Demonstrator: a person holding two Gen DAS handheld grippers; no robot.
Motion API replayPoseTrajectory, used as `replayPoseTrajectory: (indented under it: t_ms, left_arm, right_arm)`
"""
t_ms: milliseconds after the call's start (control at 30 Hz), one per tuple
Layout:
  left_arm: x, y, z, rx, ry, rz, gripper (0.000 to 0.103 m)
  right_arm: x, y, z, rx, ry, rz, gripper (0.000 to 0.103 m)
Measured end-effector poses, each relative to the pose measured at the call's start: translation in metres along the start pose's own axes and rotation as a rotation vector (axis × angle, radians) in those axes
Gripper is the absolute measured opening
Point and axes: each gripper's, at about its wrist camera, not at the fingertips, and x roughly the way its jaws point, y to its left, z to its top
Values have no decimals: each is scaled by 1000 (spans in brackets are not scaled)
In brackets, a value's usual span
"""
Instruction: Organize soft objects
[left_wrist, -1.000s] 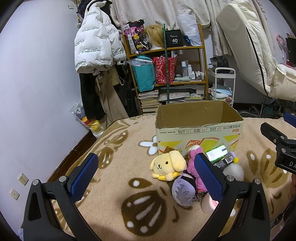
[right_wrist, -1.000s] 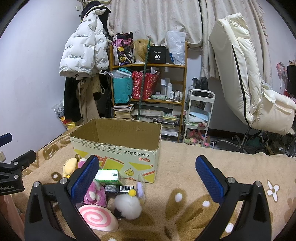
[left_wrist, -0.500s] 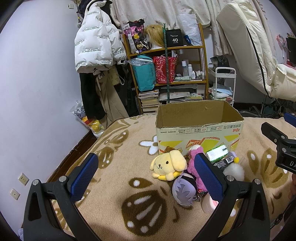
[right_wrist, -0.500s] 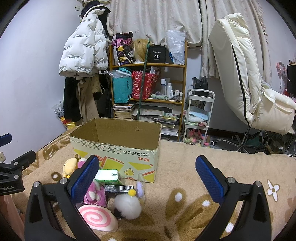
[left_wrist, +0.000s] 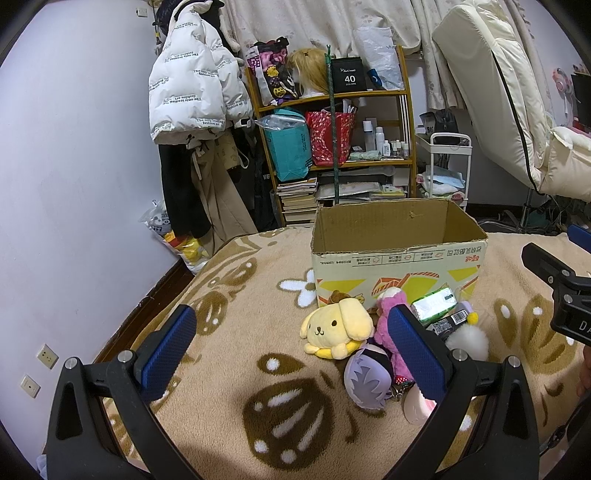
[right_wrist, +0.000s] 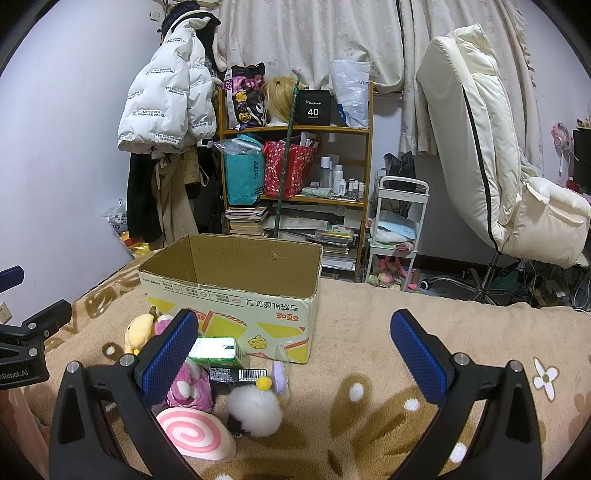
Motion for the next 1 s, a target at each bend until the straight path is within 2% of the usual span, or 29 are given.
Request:
replayPoseTrajectory:
  t_ms: [633, 767, 867, 1000]
  left_arm:
    - [0, 5, -3, -6, 11, -3, 102]
    - [11, 15, -1, -15, 32, -12, 102]
    - [21, 17, 1, -28, 55, 9, 102]
    - [33, 17, 2, -30, 90, 9, 102]
  right_arm:
    - [1, 3, 0, -3, 7, 4, 103]
    - [3, -1, 2, 10, 23, 24, 103]
    - [9, -4, -2, 26, 40, 41, 103]
    - [20, -7, -2, 64, 87, 54, 103]
